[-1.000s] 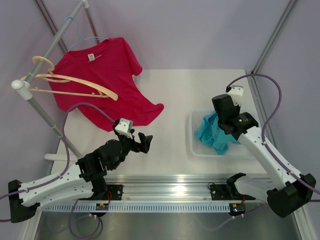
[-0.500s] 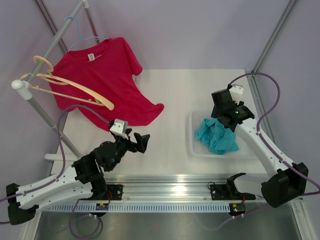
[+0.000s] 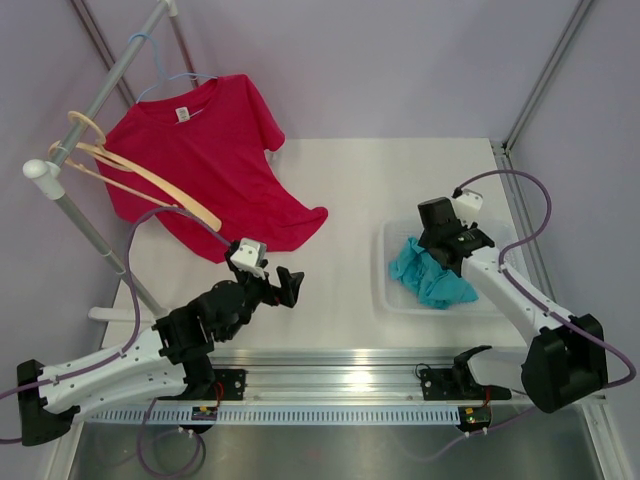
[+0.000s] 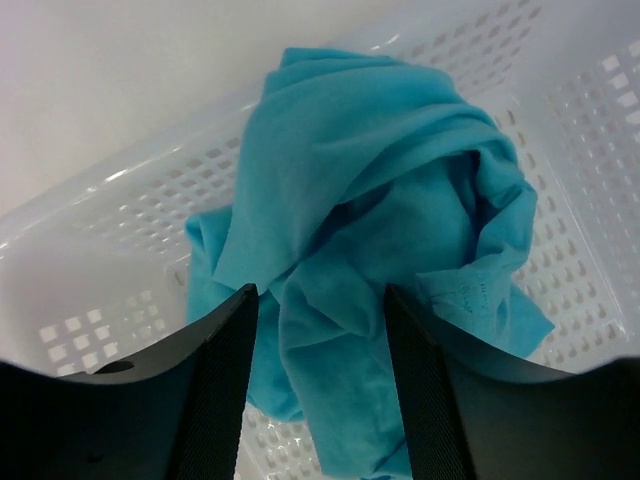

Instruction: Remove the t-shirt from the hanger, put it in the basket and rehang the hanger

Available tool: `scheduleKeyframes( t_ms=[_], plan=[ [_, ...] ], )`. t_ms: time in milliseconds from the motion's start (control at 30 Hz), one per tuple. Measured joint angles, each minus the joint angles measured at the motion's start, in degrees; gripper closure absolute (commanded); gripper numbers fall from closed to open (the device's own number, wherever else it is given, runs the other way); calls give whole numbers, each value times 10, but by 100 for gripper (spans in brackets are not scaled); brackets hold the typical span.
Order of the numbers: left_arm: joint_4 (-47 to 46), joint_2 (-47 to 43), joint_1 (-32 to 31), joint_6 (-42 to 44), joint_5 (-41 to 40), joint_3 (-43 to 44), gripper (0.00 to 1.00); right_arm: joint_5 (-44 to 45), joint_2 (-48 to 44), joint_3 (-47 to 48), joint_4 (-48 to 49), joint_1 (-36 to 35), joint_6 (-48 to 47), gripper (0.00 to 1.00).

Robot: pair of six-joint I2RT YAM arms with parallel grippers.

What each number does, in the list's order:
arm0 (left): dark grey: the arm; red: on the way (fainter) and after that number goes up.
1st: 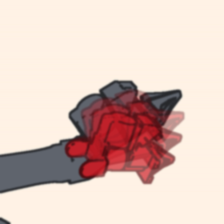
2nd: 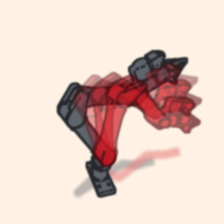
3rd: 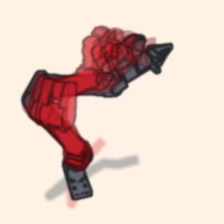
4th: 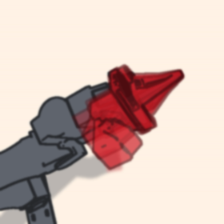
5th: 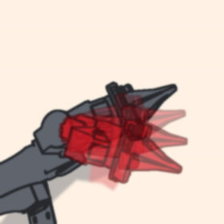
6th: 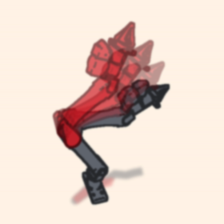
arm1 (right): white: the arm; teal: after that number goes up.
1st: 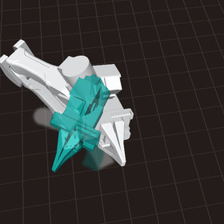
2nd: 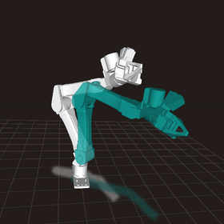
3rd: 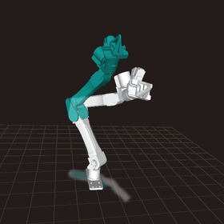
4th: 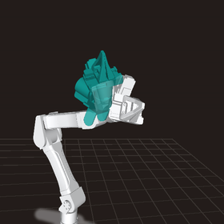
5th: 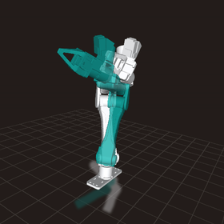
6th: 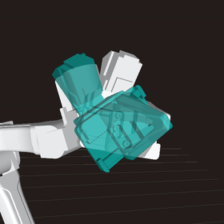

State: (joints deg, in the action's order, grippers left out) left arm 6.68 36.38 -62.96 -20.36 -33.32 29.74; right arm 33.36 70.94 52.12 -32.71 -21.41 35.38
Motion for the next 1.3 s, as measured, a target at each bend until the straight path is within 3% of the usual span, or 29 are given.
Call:
scheduleKeyframes(
  t_ms=[400, 567, 800, 867, 933, 1033, 1300],
  plan=[
    [0, -4, 0, 0, 10, 0, 1, 25, 149, -15, 24, 27, 86, 35],
    [1, -4, 0, 0, 10, 0, 1, 26, 140, -10, 15, 27, 96, 33],
    [17, -10, 0, -1, 10, 3, 1, 26, 79, 59, -61, 27, 76, 22],
    [32, -5, 0, -6, 5, 15, 1, 18, 52, 90, -73, 27, 60, 15],
    [56, 11, 0, -17, -9, 40, 1, 1, 24, 115, -79, 27, 38, 6],
    [96, 49, 0, -30, -33, 102, 1, -31, -21, 125, -79, 27, 6, 0],
    [160, 212, 0, -26, -138, 331, 1, -169, -148, 67, -54, 27, -50, 1]
  ],
)
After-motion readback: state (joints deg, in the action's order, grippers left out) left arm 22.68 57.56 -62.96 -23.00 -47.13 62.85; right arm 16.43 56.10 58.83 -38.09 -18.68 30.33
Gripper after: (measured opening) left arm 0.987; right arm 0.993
